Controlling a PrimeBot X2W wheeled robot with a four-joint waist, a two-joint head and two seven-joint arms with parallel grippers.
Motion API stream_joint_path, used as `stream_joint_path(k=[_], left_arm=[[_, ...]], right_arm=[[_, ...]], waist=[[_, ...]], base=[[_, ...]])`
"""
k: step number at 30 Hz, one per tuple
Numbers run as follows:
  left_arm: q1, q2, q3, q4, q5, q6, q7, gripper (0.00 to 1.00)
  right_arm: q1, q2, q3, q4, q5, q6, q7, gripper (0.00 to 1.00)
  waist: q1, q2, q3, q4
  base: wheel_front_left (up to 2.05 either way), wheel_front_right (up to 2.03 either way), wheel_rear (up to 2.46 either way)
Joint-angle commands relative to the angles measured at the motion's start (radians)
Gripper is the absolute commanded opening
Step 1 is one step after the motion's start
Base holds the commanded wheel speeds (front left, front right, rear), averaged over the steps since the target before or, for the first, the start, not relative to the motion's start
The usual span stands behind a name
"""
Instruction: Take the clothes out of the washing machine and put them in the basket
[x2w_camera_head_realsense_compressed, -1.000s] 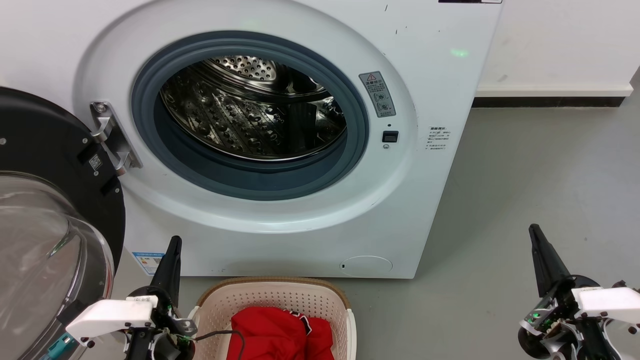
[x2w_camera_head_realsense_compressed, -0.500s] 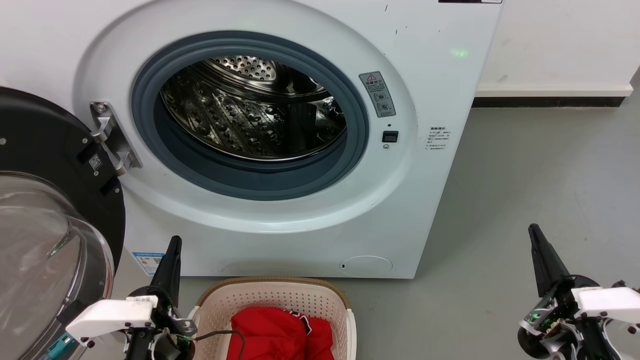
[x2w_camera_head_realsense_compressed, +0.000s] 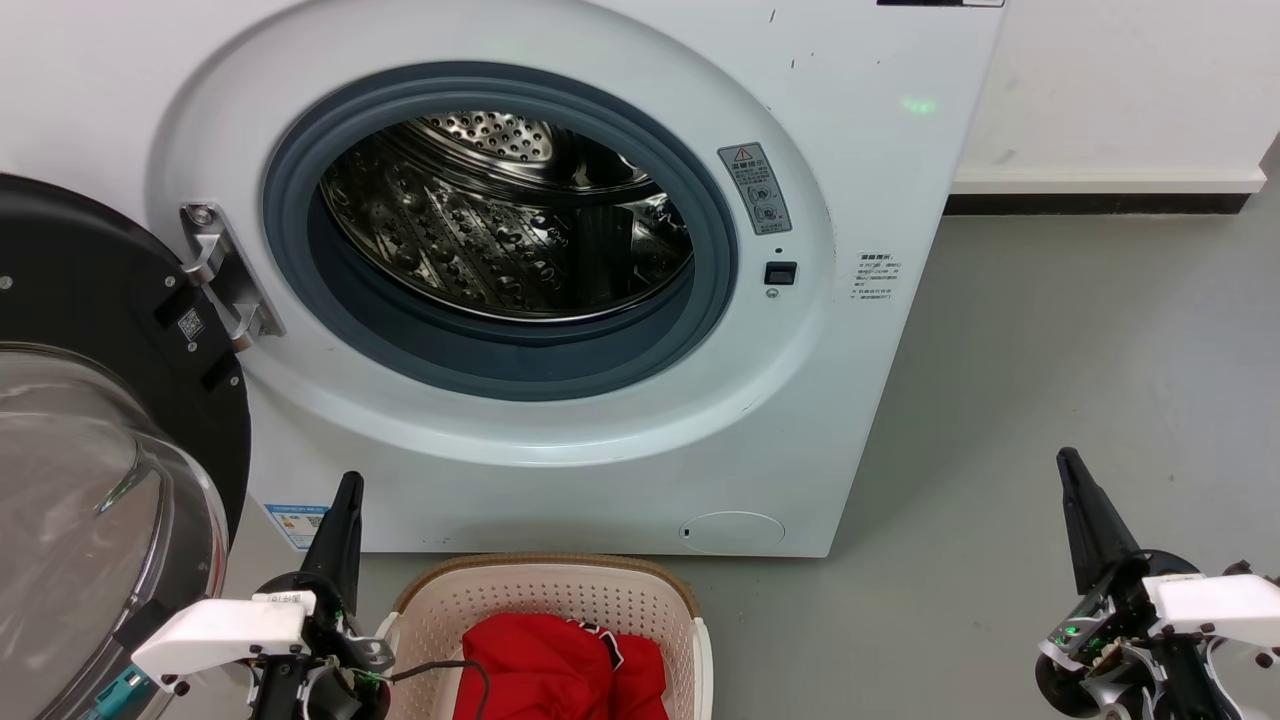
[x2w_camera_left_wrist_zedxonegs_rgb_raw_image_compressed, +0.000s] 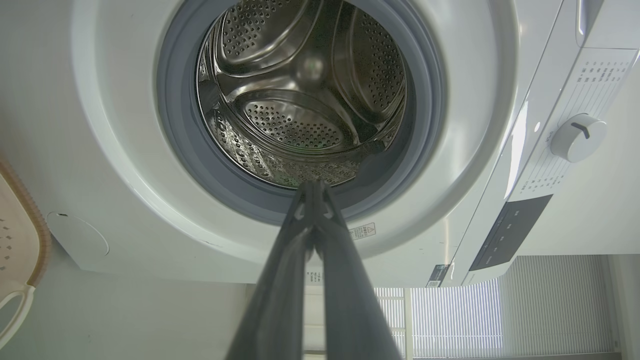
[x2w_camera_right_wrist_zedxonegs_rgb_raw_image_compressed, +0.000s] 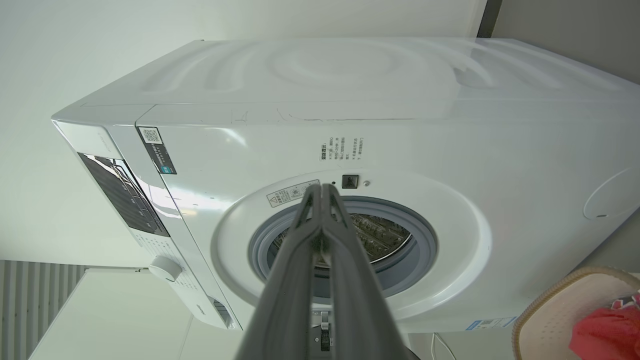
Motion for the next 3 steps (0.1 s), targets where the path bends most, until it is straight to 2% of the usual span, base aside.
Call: stream_joint_path(k=[1, 3], left_arm=[[-0.007, -0.002, 0.003, 0.0, -0.002, -0.002, 0.003, 0.0], [-0.007, -0.002, 0.003, 0.0, -0.002, -0.002, 0.003, 0.0]], right_arm=[[-0.011, 0.002, -0.002, 0.002, -0.005, 0.0, 0.003, 0.0], [-0.011, 0.002, -0.003, 0.002, -0.005, 0.0, 0.004, 0.0]], waist=[[0.0, 0.0, 0.0, 0.0], [0.0, 0.0, 0.0, 0.0]], base=[[0.0, 0.0, 0.0], [0.0, 0.0, 0.0]])
